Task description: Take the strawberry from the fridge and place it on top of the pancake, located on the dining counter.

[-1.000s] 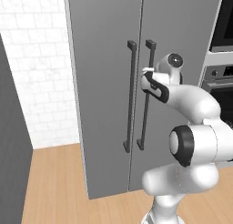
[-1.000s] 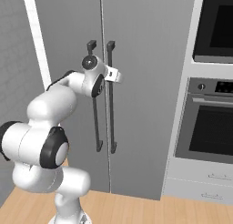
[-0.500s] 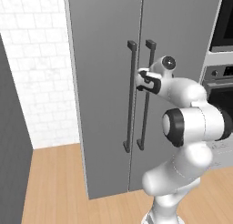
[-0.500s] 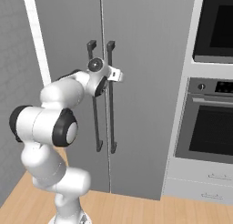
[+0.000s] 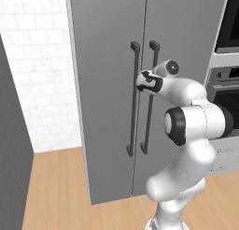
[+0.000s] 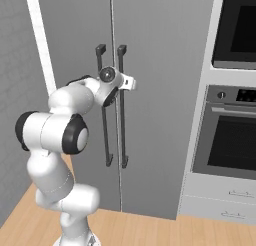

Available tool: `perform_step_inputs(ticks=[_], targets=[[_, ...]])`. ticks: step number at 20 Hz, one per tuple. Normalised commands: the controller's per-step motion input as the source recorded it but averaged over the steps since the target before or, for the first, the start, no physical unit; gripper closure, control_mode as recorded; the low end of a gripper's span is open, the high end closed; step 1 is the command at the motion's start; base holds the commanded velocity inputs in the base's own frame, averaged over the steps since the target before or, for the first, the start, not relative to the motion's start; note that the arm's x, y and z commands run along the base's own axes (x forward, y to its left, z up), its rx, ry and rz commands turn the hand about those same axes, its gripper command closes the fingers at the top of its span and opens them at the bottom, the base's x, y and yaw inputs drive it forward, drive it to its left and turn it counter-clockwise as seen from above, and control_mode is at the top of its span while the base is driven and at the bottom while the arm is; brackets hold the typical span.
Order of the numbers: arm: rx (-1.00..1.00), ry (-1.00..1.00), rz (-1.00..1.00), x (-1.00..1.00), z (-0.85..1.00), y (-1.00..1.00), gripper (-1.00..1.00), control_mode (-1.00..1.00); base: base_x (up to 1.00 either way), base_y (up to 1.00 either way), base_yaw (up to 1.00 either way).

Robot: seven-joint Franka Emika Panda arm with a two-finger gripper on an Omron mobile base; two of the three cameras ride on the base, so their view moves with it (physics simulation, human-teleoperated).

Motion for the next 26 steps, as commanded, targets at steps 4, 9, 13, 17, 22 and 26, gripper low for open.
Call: perform_step_inputs(ticks=[4,9,13,17,22,26], targets=[[0.0,0.0,0.03,0.52,-0.31,-0.01,1.0,-1.0,0.0,0.0,0.0],[0.0,0.08,0.0,0.16,-0.12,-0.28,1.0,-1.0,0.0,0.0,0.0],[0.06,0.0,0.0,-0.44,0.0,-0.86,1.0,-1.0,0.0,0.0,0.0],[0.1,0.0,-0.01,-0.44,0.0,-0.98,1.0,-1.0,0.0,0.0,0.0],[0.09,0.0,-0.05,-0.34,0.0,-0.99,1.0,-1.0,0.0,0.0,0.0],[0.09,0.0,-0.03,-0.39,0.0,-0.99,1.0,-1.0,0.0,0.0,0.0]])
